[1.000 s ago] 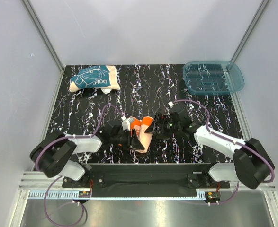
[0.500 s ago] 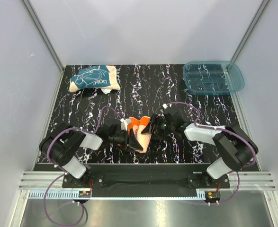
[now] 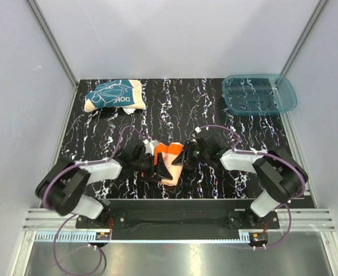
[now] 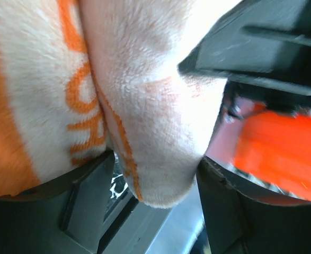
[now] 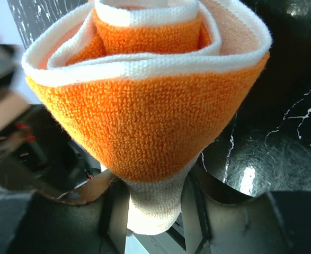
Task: Roll the towels
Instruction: Roll the towel, then place the rolled towel into the container
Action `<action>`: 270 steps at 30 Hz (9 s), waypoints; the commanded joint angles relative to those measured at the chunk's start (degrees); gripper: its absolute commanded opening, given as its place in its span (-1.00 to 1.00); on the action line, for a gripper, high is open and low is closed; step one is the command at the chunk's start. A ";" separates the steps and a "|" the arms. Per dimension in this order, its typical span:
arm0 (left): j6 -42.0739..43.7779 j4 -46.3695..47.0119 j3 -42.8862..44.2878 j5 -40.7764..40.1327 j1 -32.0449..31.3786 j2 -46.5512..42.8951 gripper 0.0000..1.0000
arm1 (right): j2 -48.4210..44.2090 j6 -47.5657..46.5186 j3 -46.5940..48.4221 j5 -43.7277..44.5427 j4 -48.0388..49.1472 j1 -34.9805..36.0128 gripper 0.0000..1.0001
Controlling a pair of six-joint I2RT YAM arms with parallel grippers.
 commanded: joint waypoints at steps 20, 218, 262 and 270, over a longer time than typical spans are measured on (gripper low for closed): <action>12.23 -45.34 26.65 -67.45 -33.35 -14.19 0.43 | 4.34 -0.25 12.65 4.91 -26.93 4.92 -0.28; 24.45 -52.81 19.18 -19.20 16.12 -35.18 0.98 | 67.44 -33.74 104.58 -31.72 -44.59 -52.56 -0.52; 24.45 -52.46 19.09 -19.03 16.21 -36.76 0.98 | 45.31 -38.57 89.65 -3.98 -58.05 -52.65 0.99; 24.45 -52.55 19.09 -19.29 16.12 -36.59 0.98 | 41.61 -38.05 84.90 1.65 -54.97 -52.91 0.99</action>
